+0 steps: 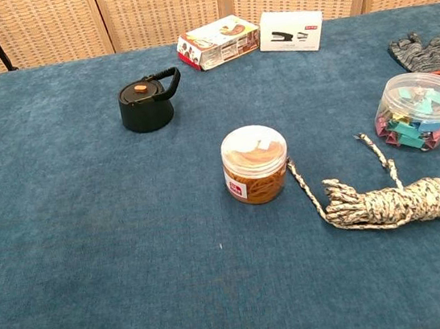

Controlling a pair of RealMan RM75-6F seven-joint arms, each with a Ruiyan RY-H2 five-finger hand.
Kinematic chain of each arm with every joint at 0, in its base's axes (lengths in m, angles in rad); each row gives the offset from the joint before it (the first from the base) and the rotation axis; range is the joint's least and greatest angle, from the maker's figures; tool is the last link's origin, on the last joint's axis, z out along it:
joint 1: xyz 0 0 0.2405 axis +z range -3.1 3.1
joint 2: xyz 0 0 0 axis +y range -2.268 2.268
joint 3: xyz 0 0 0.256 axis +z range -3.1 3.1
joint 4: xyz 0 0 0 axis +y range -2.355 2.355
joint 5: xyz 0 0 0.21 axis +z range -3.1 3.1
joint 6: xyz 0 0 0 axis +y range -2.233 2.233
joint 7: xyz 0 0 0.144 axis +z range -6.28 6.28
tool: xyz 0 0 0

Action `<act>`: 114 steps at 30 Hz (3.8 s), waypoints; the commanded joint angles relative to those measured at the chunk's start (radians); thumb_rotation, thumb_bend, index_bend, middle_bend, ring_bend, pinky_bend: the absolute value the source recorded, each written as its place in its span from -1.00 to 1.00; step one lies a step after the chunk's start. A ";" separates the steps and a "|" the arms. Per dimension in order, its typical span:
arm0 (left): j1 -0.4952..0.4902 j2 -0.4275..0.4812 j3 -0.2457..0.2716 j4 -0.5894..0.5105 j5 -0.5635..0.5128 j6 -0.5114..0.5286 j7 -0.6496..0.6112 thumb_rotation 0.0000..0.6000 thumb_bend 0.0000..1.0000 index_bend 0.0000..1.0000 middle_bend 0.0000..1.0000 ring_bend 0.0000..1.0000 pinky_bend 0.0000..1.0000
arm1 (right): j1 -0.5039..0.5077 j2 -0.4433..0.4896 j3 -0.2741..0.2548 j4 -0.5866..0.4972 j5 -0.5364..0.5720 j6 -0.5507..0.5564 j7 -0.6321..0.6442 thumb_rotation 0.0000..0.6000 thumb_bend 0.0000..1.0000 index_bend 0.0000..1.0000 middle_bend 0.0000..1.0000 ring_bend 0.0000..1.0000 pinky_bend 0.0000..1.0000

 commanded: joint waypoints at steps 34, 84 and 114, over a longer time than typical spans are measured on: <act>-0.809 -0.295 -0.295 0.249 -0.631 -0.719 0.320 1.00 -0.40 -0.21 -1.00 -1.00 -1.00 | 0.043 -0.010 0.040 0.023 0.185 -0.165 -0.055 1.00 -1.00 -1.00 -1.00 -1.00 -1.00; -1.013 -0.666 -0.232 0.763 -0.807 -0.838 0.326 1.00 -0.23 0.20 -1.00 -1.00 -1.00 | 0.042 0.006 0.055 0.029 0.251 -0.192 -0.045 1.00 -1.00 -1.00 -1.00 -1.00 -1.00; -0.782 -0.357 -0.124 0.258 -0.640 -0.593 0.277 1.00 -0.20 0.31 -1.00 -1.00 -1.00 | 0.037 0.016 0.042 0.002 0.221 -0.176 -0.044 1.00 -1.00 -1.00 -1.00 -1.00 -1.00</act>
